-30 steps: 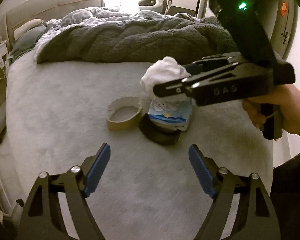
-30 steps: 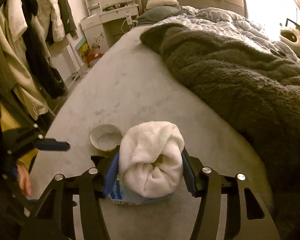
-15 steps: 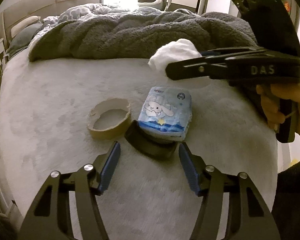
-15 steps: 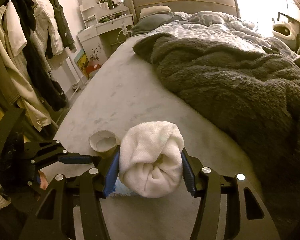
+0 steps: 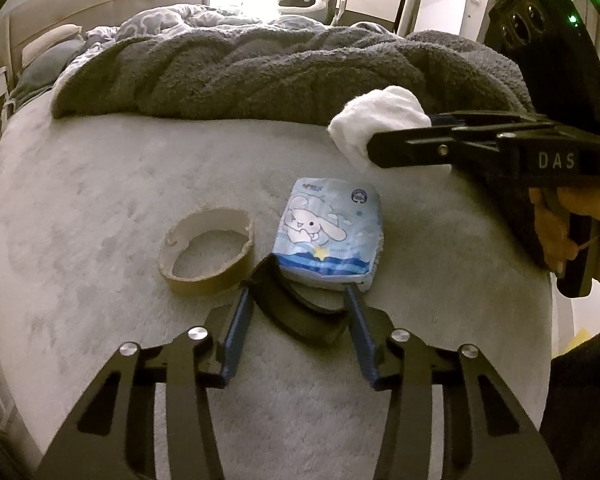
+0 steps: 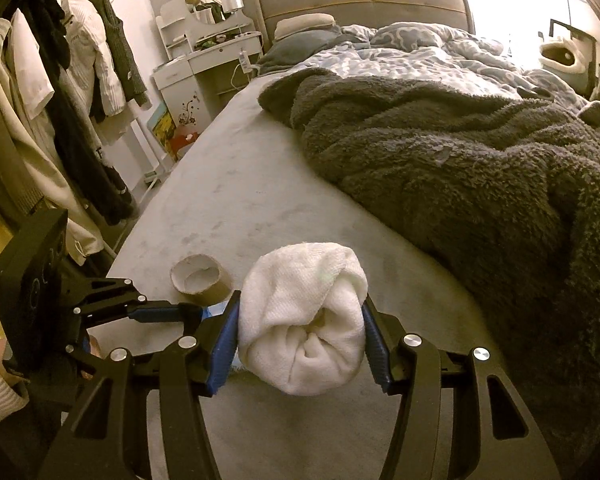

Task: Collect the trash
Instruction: 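Grasp the black curved piece with the left gripper while the right gripper lifts the white tissue, then carry the black piece and white tissue with both grippers over the black bin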

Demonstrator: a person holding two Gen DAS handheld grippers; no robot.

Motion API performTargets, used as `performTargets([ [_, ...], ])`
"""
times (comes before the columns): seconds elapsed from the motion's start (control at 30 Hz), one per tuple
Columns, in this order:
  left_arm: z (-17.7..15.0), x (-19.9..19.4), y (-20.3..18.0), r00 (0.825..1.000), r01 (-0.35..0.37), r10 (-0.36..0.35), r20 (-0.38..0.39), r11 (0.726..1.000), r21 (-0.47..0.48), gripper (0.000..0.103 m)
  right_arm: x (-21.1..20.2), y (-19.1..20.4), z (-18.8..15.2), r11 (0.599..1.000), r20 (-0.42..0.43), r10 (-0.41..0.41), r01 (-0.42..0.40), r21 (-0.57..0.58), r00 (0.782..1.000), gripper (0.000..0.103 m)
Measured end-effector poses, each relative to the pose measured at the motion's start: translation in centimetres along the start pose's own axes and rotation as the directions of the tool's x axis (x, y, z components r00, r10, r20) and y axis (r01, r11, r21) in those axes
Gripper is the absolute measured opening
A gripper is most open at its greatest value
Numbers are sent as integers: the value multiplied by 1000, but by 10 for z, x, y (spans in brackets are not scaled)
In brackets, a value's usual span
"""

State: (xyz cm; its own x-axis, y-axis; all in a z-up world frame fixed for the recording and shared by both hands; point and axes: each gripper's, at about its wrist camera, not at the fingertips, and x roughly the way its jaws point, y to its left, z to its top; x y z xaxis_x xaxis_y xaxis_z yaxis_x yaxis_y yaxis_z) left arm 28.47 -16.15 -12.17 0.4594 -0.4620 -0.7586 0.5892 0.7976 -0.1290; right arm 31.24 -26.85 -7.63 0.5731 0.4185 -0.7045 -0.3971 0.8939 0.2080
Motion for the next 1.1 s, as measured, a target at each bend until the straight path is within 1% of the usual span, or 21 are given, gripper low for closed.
performTargets([
  [0.33, -7, -17, -1, 1000, -19, 20, 16, 1000, -23, 43, -12, 10, 5, 1000, 44, 18, -19, 18, 999, 55],
  [0.57, -14, -40, -7, 999, -8, 11, 44, 999, -54, 43, -23, 26, 1, 999, 70, 15, -18, 45, 997, 55],
  [0.9, -32, -84, -6, 995, -61, 68, 76, 994, -86, 43, -35, 48, -15, 996, 90, 6, -14, 90, 996, 55],
  [1.03, -45, -105, -4, 992, -78, 88, 94, 990, -114, 43, -44, 59, -24, 994, 108, 9, -20, 108, 994, 55],
  [1.1, -52, -114, -4, 989, -101, 113, 97, 987, -123, 43, -49, 66, -30, 993, 116, 13, -27, 117, 993, 55],
])
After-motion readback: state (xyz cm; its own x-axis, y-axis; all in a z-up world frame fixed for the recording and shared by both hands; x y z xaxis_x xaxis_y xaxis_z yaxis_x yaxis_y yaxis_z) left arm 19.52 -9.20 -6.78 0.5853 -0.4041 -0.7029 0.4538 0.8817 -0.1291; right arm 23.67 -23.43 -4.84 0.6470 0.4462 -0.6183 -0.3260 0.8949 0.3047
